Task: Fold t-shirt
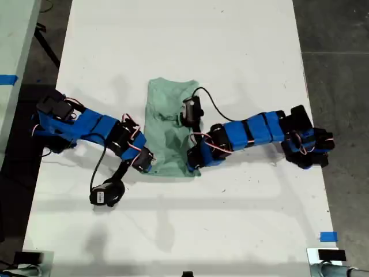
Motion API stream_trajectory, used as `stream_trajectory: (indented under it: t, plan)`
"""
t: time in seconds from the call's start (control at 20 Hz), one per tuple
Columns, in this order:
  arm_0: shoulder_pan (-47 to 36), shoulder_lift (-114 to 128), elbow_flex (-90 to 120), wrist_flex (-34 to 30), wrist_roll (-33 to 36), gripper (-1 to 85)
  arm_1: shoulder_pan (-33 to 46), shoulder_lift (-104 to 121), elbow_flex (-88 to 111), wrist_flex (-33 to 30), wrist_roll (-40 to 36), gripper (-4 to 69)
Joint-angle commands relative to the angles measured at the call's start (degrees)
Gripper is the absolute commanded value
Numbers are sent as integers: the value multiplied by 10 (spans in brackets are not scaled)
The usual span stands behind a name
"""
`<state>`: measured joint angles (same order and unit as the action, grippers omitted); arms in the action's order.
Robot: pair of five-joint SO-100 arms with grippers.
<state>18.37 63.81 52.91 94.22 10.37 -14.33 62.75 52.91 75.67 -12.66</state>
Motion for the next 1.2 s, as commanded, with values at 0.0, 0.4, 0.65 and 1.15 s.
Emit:
stream_trajectory:
  t: [0.0, 0.4, 0.65, 1.15]
  plan:
    - [-40, 68, -18, 18, 33, 0, 60, 54, -18, -12, -45, -13]
    - [-269, 129, -4, 93, 207, 0, 218, 108, -13, 16, -166, -13]
    - [-420, 112, 16, 47, 266, 0, 307, 105, 23, -51, -214, -13]
    - [-526, 34, 13, -38, 311, 99, 403, 29, 25, -127, -258, 64]
